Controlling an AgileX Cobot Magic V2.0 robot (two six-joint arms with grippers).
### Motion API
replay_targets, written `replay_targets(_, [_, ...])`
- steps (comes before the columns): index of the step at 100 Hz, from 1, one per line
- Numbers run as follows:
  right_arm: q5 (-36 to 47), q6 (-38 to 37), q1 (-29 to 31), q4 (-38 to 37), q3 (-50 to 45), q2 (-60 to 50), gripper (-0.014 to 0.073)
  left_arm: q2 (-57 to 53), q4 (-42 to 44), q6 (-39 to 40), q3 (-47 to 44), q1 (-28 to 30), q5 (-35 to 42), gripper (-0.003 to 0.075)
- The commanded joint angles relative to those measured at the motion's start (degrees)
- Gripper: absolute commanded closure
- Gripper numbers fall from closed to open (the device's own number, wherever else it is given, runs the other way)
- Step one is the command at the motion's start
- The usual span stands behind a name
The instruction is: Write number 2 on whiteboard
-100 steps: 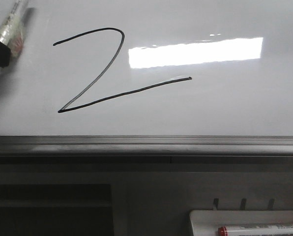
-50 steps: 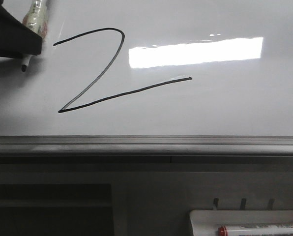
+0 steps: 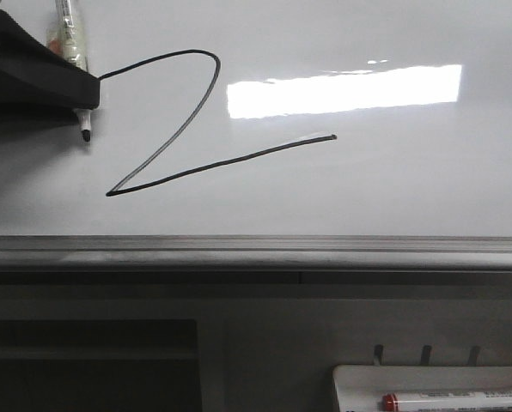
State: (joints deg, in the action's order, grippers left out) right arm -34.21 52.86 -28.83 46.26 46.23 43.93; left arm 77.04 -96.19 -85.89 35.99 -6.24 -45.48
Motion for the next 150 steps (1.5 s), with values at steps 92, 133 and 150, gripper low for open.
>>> replay_targets(92, [5.26,0.01,0.41,2.13,1.42,-0.5,0.0664,0.68,8.55,0.53,4.66,12.63,-10.68,0.0741])
replay_targets(133, [5.16,0.01,0.41,2.6,1.42,-0.5,0.0664,0.68,10.92,-4.08,5.26,9.84,-15.57,0.0741])
replay_targets(150, [4.91,0.01,0.41,2.6,1.42,-0.5,0.0664,2.02,12.84,-3.93,7.9,9.43,-15.47,0.0741])
